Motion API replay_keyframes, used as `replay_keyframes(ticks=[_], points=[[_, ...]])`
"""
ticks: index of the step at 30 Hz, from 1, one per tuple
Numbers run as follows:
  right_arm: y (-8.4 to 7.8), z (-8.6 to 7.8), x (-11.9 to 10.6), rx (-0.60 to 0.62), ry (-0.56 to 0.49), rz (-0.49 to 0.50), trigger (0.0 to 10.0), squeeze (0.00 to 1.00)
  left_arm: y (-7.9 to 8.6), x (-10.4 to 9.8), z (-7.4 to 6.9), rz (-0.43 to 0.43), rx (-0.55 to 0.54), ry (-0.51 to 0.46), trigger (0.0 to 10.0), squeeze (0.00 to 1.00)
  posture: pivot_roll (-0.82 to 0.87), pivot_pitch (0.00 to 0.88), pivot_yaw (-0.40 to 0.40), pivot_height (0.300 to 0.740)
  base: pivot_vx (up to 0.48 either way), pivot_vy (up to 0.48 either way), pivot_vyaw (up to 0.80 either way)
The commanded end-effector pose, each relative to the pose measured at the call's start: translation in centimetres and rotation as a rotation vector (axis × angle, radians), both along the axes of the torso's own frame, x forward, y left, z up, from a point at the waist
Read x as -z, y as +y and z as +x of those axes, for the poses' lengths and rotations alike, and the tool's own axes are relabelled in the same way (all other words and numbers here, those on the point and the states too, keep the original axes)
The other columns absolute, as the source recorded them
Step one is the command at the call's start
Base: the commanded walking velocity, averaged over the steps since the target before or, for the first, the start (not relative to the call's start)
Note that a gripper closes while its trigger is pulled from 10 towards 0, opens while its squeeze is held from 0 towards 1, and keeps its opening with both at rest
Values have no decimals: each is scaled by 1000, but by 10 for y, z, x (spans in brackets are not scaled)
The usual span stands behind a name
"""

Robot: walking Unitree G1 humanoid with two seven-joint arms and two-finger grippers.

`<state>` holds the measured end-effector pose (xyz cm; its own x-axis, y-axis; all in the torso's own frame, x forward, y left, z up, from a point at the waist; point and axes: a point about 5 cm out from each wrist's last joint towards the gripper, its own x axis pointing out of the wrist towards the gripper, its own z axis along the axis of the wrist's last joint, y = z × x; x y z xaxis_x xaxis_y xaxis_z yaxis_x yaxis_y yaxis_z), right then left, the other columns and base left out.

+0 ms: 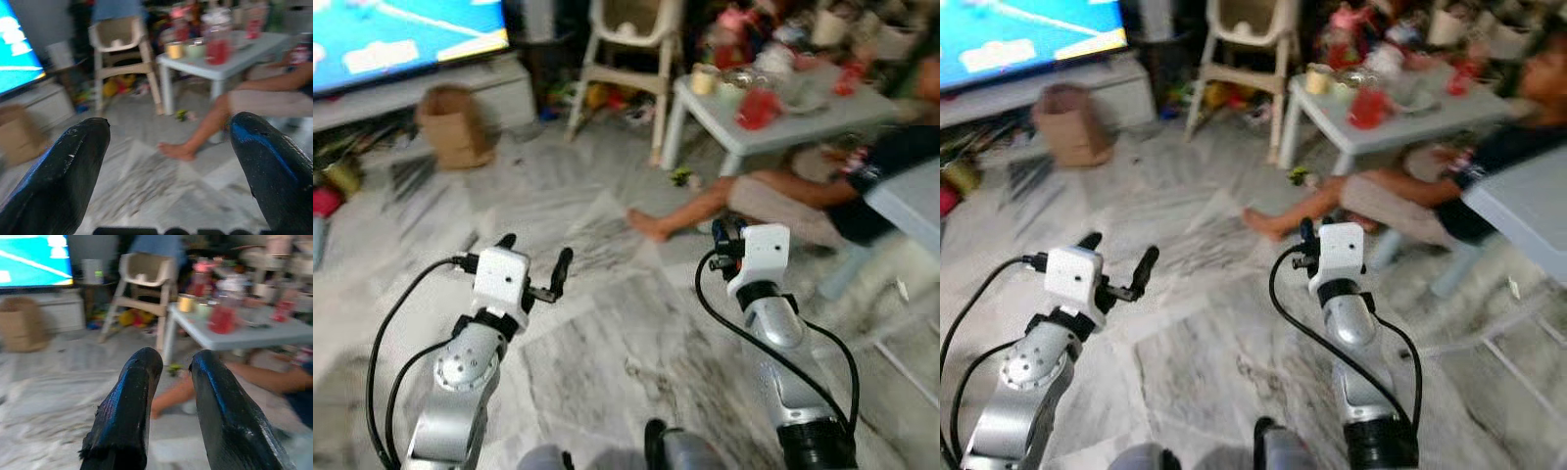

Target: Restocking fridge

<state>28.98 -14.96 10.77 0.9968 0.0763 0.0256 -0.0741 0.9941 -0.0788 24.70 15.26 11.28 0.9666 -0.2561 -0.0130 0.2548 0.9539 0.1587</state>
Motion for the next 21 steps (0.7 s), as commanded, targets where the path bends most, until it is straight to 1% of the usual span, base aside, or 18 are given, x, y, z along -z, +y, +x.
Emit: replay_keyframes(ticks=[1,13,20,21], points=[[0,1,-5,5,-20,0,10000,0,-2,0,0,5,8,6,10000,0,72,93,28,740,0,0,-800],[-2,4,-8,17,-33,-3,10000,0,-3,-1,4,-1,14,3,10000,0,67,100,32,740,0,0,-800],[1,3,-7,1,-32,3,10000,0,-5,1,5,-11,9,15,10000,0,70,100,28,740,0,0,-800],[1,3,-7,-6,-30,11,10000,780,-5,2,4,-22,4,24,10000,0,71,99,27,740,0,0,-800]])
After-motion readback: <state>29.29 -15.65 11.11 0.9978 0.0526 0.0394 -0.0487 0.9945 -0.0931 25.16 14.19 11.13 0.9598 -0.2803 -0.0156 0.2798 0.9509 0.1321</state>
